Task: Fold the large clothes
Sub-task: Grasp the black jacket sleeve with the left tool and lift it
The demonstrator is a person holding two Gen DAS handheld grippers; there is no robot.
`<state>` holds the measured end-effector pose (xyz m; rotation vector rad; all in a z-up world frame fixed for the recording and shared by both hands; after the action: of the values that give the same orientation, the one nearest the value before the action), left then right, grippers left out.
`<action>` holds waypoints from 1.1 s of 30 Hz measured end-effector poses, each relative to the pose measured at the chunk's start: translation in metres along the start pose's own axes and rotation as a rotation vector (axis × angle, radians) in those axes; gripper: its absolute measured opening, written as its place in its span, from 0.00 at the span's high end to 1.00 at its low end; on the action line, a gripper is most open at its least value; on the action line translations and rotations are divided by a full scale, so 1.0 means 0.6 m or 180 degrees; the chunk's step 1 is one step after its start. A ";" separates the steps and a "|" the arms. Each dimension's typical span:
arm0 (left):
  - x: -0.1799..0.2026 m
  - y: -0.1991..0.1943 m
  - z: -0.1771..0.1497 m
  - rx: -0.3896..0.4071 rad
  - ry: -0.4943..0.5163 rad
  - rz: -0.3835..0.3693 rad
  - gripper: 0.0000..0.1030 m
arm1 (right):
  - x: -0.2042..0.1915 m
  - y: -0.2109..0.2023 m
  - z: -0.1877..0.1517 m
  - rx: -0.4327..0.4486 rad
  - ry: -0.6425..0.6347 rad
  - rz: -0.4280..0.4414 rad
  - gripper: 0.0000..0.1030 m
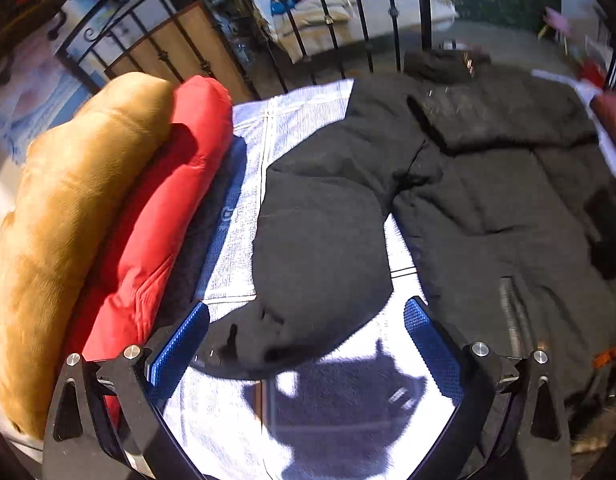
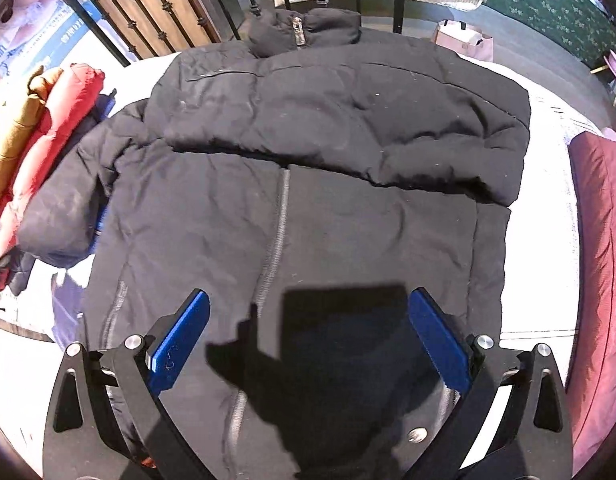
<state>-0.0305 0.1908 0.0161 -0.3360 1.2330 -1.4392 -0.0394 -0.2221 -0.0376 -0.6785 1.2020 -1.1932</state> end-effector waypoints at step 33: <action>0.123 -0.241 0.252 0.0513 -0.0510 -0.1993 0.96 | 0.041 -0.014 -0.079 -0.0055 0.0485 0.0040 0.05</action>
<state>-0.0151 0.0251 0.1630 -0.7573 0.9070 -1.9839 -0.0884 -0.2389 -0.0518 -0.6004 1.3430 -1.2427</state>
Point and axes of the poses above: each gripper's, at about its wrist camera, not at the fingertips, and y roughly the way its jaws point, x to its right, z to its top, the point moved 9 cm from there along y, roughly the way its jaws point, and after that the axes turned 9 degrees about z, right-handed, at the moved point
